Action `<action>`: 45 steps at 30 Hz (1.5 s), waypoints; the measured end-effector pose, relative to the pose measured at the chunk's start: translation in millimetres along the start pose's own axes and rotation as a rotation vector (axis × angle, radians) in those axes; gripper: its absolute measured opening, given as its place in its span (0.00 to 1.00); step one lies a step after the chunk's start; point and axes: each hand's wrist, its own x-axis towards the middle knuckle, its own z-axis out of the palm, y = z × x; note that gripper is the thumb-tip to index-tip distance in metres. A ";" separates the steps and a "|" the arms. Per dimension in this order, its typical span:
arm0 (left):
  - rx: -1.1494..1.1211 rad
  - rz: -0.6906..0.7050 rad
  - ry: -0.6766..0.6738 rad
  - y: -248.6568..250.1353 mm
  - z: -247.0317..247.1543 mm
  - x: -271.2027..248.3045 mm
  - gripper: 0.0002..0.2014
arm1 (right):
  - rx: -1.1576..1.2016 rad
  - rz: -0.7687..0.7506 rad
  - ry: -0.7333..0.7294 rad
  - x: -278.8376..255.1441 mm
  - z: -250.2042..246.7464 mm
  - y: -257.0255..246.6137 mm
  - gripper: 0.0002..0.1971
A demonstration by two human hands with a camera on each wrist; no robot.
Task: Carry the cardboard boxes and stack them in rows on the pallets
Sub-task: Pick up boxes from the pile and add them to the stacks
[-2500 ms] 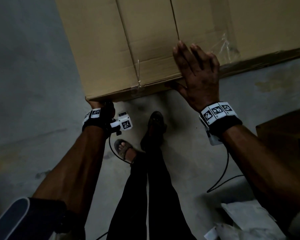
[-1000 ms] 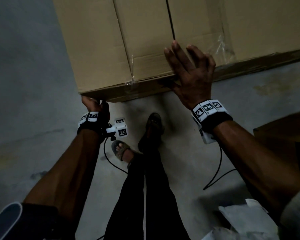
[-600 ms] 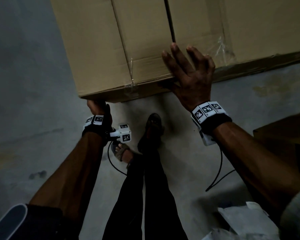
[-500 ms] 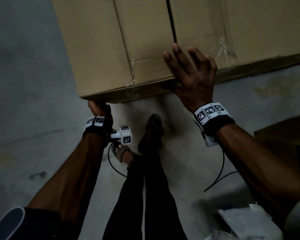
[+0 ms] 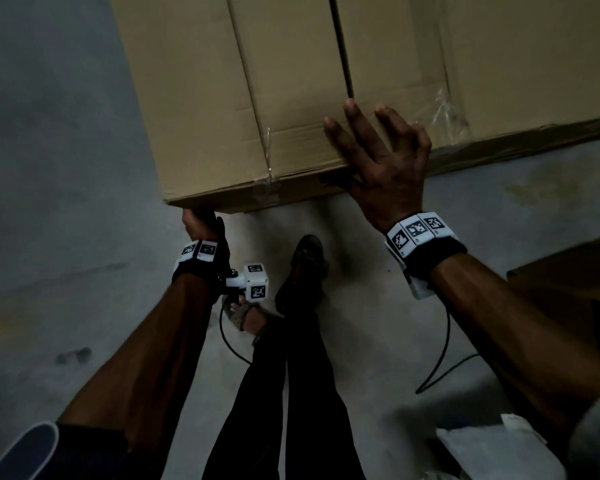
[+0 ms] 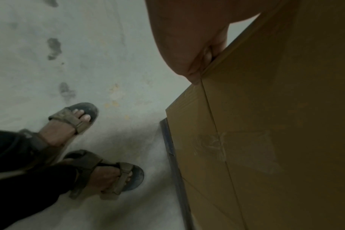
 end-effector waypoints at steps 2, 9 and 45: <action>0.070 0.034 -0.016 -0.7 -1.6 0.0 0.24 | -0.055 -0.025 0.044 -3.7 0.8 0.4 0.31; -0.160 -0.041 -0.054 2.5 -1.5 -9.4 0.27 | -0.056 0.045 -0.059 -4.9 -5.0 0.0 0.33; 1.297 1.385 -0.071 89.3 116.0 -158.1 0.39 | 1.027 1.272 -0.084 -90.8 11.3 173.6 0.21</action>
